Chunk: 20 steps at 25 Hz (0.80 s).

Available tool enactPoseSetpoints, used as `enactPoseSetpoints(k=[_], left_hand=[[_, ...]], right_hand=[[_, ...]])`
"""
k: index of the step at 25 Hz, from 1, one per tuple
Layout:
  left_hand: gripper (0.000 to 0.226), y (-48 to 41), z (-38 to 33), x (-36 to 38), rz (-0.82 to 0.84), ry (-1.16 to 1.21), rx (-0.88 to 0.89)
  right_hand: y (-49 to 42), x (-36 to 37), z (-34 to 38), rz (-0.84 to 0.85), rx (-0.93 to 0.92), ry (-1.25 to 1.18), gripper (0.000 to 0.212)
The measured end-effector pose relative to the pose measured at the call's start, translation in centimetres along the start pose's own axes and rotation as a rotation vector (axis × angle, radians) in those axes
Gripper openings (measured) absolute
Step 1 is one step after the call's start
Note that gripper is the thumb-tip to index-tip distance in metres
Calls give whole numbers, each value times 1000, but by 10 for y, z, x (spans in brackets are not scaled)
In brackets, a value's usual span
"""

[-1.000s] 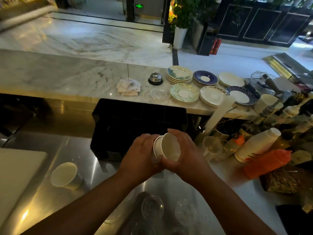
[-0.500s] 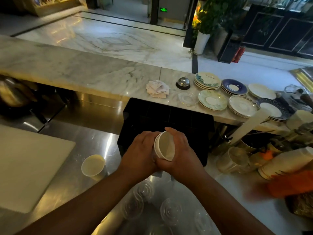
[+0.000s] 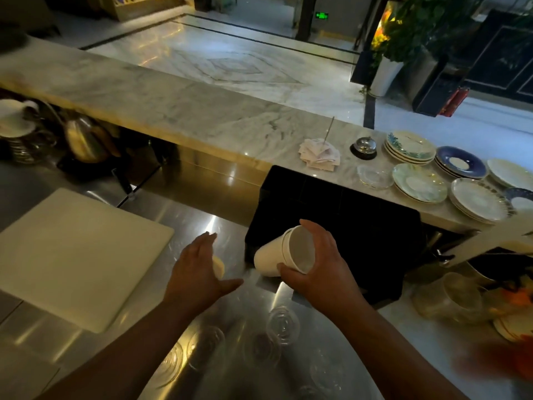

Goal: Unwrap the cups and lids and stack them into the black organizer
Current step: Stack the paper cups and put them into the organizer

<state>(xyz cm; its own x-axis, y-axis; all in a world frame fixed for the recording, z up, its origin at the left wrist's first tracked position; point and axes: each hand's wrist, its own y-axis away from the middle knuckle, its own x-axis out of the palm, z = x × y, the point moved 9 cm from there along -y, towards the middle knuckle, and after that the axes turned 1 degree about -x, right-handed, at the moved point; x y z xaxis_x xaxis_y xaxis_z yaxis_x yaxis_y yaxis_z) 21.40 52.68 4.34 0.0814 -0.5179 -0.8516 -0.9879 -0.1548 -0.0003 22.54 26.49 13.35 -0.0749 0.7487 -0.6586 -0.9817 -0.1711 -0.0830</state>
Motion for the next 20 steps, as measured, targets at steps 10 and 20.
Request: enactPoseSetpoints(k=[10,20], left_hand=[[132,7,93,35,131,70,-227],[86,2,72,30,2,306,-62]], right_hand=[[-3,28,14,46,17,16,95],[-11,26,22,36,1,27,96]])
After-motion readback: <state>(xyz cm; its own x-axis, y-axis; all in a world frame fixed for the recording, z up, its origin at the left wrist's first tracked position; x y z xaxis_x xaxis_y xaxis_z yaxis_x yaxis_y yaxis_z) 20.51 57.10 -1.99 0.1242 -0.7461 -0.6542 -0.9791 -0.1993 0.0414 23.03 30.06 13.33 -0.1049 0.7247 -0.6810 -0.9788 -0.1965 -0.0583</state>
